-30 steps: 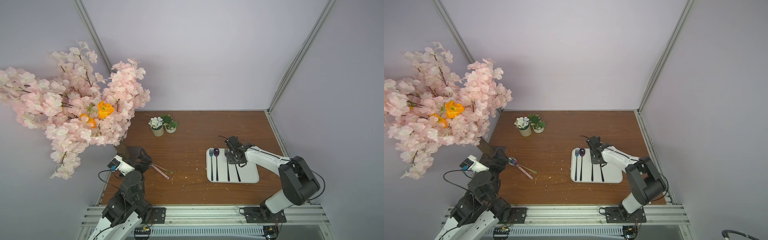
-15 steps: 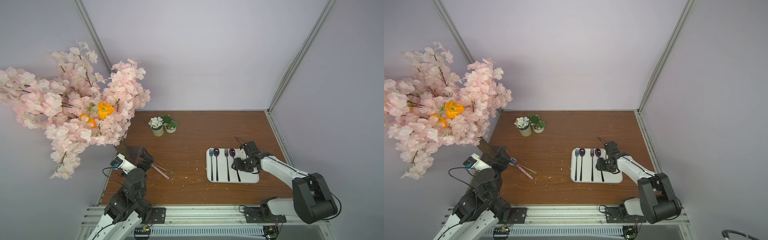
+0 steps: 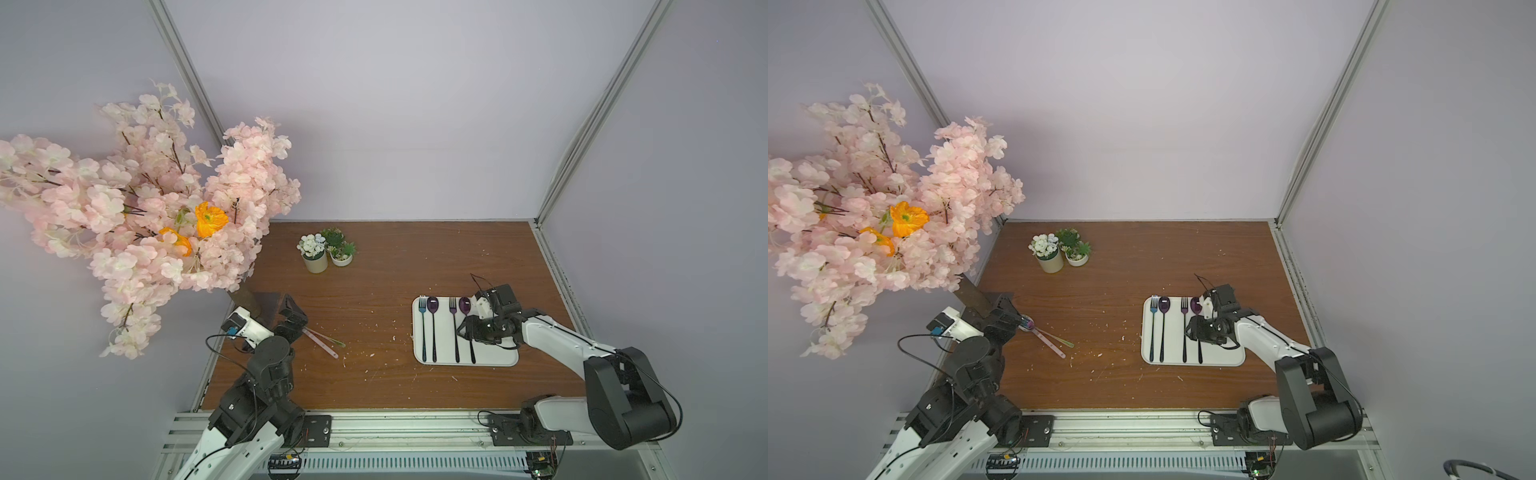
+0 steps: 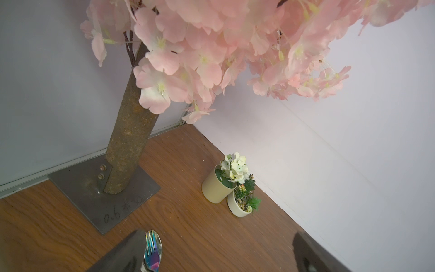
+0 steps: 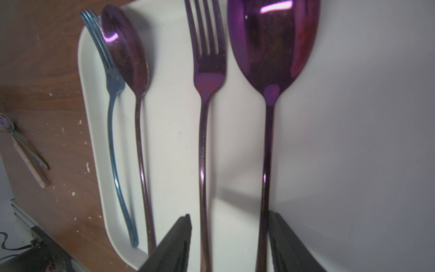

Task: Set the spoon and fork side by side
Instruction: Place the spoon on the tray.

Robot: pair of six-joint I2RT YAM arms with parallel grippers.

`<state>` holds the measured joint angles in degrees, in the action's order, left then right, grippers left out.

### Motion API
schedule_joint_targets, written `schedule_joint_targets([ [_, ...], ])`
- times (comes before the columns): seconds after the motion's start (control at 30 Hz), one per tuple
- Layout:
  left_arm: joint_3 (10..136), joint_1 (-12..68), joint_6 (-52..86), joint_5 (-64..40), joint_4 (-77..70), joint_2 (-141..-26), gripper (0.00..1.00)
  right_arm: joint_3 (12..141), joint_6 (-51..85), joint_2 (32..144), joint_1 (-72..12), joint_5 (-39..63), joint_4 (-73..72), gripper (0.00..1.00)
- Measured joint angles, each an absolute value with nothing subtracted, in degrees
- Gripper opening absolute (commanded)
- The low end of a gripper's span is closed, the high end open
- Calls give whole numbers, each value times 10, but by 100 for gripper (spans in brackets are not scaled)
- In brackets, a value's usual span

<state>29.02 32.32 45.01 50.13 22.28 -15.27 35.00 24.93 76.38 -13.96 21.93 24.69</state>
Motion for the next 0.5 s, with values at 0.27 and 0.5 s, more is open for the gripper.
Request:
schedule_joint_targets([
  [0.27,290,323,451,501,223,-152,100,347,253,764,-140,224,241,55],
  [0.5,290,323,451,501,223,-152,100,364,254,752,-146,157,288,47],
])
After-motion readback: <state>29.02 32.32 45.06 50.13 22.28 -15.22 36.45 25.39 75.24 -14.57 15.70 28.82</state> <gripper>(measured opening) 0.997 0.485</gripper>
